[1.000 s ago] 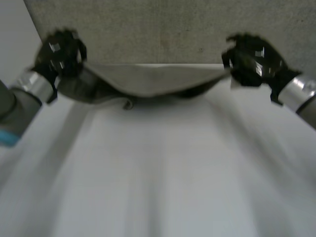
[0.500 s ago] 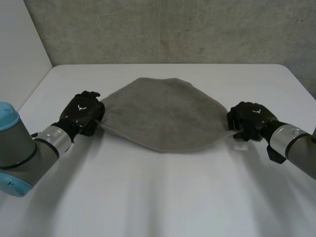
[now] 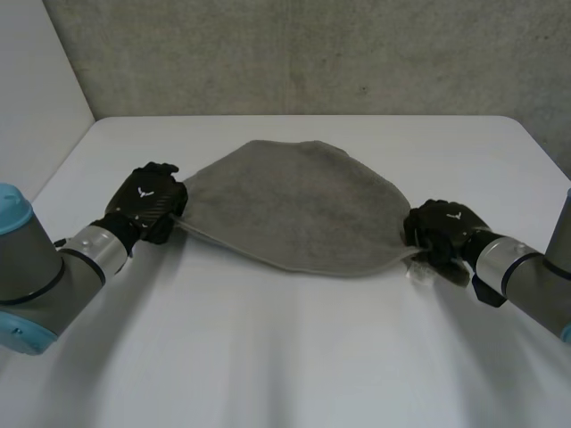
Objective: Fold the towel.
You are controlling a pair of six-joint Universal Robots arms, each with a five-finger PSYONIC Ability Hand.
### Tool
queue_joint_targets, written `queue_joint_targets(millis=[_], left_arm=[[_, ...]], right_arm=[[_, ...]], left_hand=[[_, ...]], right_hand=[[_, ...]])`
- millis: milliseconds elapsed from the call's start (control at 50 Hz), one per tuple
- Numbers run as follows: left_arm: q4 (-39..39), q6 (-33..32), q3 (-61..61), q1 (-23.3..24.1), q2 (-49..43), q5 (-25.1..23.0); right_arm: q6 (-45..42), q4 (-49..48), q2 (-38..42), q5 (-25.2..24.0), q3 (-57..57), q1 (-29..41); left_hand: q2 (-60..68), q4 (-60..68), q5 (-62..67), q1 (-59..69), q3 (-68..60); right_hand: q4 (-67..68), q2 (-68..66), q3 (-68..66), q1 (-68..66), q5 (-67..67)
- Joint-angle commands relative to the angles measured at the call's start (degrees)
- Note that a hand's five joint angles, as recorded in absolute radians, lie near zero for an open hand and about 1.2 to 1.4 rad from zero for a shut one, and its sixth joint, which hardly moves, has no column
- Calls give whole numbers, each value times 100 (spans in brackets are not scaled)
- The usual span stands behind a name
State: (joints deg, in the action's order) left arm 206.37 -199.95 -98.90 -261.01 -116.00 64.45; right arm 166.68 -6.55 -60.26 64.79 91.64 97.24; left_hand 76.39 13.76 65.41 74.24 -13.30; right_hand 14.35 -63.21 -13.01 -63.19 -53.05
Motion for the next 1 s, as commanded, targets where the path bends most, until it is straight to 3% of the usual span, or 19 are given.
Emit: queue_joint_targets(millis=[20,260,300,360,540,560,680,720,780,1000], left_arm=[[0,0,-7,-29,69,15],[35,-9,107,-126,-28,50],[35,-9,99,-205,-45,41],[35,-9,99,-214,-46,41],[35,0,99,-214,-46,41],[43,0,99,-214,-46,50],[79,-18,99,-214,-107,50],[79,-35,107,-214,-194,50],[88,-53,177,-214,-343,59],[70,-88,441,-214,-704,172]], right_arm=[[250,-65,-530,-28,3,-73],[313,-277,-267,-63,-50,-267],[374,-259,-240,-72,-50,-372],[383,-250,-249,-63,-67,-381],[321,-312,-12,-81,-50,-355],[313,-312,84,-98,-93,-355],[321,-277,182,-116,-181,-355],[321,-294,173,-142,-164,-355],[321,-303,164,-203,-155,-346],[321,-285,94,-230,-120,-355]], left_hand=[[361,-376,459,576,330],[361,-376,459,576,330],[361,-376,459,576,330],[361,-376,459,576,330],[361,-376,459,576,330],[361,-376,459,576,330],[361,-376,459,576,330],[-1291,-376,-1193,-1076,330],[-2475,-376,-2377,-2260,330],[-3034,-376,-2936,-2820,330]], right_hand=[[-435,-1679,301,-1681,-1695],[-435,-1679,301,-1681,-1695],[-435,-124,301,-126,-140],[-435,-120,301,-122,-136],[-435,-524,301,-526,-540],[-435,-1667,301,-1669,-1683],[-435,-1679,301,-1681,-1695],[-435,-1679,301,-1681,-1695],[-435,-1679,301,-1681,-1695],[-435,-1679,301,-1681,-1695]])
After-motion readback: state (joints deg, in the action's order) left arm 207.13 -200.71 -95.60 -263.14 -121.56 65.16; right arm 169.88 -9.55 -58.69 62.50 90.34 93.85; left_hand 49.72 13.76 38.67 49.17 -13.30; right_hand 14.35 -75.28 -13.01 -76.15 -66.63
